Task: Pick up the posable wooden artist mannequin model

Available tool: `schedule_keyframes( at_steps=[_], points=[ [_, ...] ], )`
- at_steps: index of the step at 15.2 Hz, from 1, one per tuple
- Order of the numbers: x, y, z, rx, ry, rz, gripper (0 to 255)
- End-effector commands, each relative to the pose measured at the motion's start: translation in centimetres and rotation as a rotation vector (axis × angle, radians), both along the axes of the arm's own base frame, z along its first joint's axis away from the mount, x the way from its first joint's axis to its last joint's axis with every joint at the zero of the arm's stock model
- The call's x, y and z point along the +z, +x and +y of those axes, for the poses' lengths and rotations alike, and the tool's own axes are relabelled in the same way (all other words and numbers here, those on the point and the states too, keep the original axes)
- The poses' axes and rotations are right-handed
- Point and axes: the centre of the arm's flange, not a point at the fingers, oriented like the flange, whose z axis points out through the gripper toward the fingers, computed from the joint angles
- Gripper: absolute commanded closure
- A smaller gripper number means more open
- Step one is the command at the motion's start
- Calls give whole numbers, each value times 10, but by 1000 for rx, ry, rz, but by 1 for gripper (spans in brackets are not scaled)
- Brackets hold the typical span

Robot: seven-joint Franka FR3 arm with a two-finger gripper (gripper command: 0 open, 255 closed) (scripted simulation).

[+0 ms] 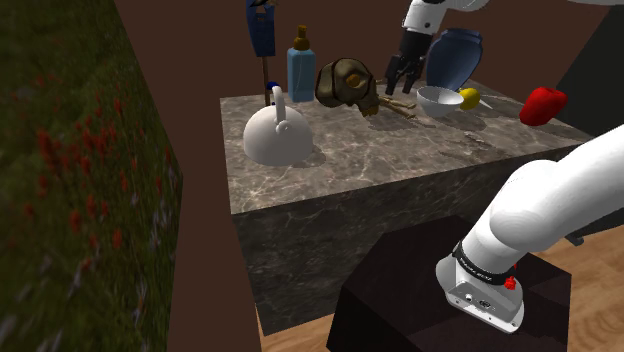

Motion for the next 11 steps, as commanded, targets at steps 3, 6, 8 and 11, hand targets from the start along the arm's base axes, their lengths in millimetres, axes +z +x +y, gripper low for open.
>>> schedule_keyframes(
  at_steps=[3, 6, 8, 11],
  points=[
    [-12, 25, -48, -17, 9, -9, 0],
    [-23, 42, -82, -30, 16, -15, 0],
    [-30, 54, -105, -38, 21, -19, 0],
    [-39, 67, -133, -49, 28, -24, 0]
  ],
)
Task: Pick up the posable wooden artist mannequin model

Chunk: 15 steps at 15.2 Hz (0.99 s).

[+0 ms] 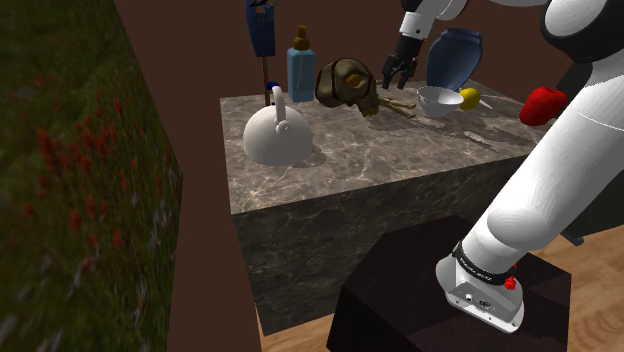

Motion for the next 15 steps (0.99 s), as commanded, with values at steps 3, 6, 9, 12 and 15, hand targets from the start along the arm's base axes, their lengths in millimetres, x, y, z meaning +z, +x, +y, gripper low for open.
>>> schedule_keyframes(
  at_steps=[3, 6, 9, 12, 15],
  points=[
    [-17, 4, -7, -2, 2, -3, 0],
    [-33, 4, -7, -2, 2, -3, 0],
    [-41, 4, -7, -2, 2, -2, 0],
    [-41, 3, -6, -2, 2, -2, 255],
    [-42, 3, -6, -2, 2, -2, 255]
  ],
)
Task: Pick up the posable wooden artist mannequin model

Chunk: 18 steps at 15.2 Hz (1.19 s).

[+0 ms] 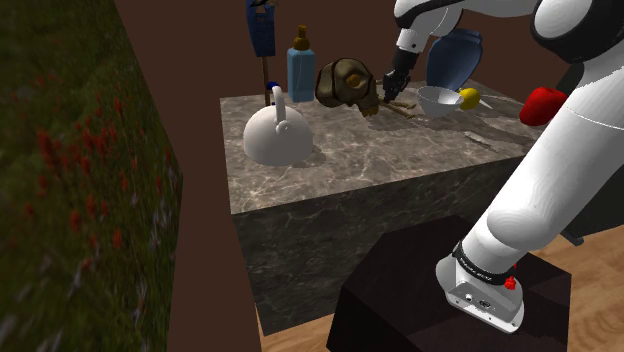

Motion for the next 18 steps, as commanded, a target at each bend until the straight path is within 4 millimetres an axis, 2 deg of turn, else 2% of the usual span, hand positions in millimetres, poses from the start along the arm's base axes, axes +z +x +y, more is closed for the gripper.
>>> schedule_keyframes(
  at_steps=[1, 4, 18],
  points=[
    [-1, 0, 0, 1, 1, 2, 255],
    [-1, 1, -1, 1, 1, 2, 255],
    [73, 1, -1, 1, 1, 2, 255]
  ],
)
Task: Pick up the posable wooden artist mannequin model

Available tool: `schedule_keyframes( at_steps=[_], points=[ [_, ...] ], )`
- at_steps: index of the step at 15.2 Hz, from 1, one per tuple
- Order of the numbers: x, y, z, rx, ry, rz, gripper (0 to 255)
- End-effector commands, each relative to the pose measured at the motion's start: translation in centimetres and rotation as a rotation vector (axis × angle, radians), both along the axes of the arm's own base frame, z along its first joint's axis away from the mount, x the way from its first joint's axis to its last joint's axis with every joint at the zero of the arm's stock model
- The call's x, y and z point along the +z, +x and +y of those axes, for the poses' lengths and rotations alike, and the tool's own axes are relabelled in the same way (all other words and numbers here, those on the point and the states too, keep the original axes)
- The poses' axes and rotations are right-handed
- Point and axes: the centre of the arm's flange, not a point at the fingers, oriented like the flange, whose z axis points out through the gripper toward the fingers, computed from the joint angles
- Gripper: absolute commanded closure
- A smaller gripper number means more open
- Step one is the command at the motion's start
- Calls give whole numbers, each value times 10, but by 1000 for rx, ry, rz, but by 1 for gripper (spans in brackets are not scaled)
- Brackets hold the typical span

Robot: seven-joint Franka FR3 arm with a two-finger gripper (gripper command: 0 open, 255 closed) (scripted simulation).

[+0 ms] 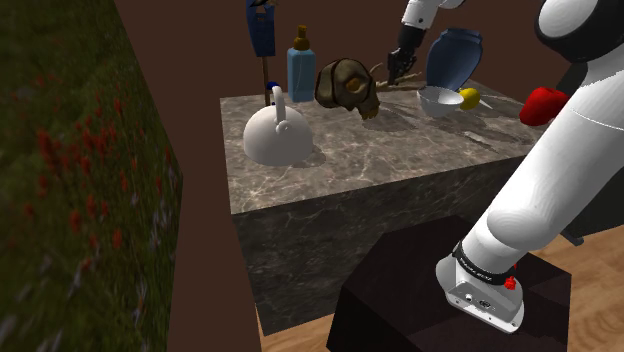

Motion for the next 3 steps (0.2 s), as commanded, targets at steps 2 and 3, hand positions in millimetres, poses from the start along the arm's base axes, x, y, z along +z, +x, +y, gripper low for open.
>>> schedule_keyframes(
  at_steps=[2, 3],
  points=[
    [12, 0, 0, 0, 0, 0, 255],
    [12, 0, 0, 0, 0, 0, 255]
  ],
)
